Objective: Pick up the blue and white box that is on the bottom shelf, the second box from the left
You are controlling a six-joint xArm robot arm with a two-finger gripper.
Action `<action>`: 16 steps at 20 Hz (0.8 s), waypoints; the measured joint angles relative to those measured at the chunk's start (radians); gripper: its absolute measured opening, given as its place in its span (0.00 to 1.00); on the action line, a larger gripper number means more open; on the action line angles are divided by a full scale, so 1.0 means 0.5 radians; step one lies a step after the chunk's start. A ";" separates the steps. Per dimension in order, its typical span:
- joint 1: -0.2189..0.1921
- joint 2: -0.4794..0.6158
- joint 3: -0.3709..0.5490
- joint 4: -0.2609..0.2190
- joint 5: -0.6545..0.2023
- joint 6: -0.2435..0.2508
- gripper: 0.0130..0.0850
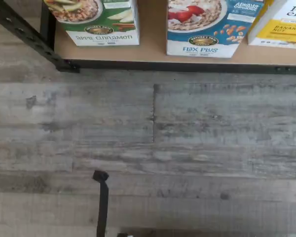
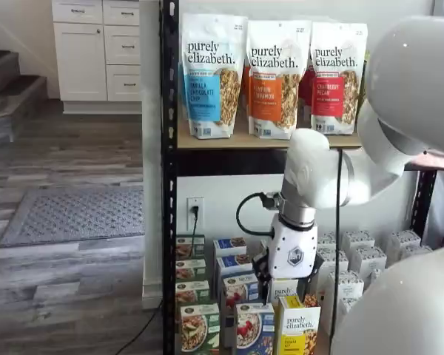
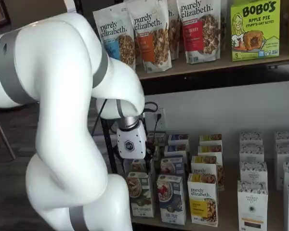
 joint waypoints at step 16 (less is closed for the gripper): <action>-0.095 0.639 -0.125 0.062 -0.538 -0.175 1.00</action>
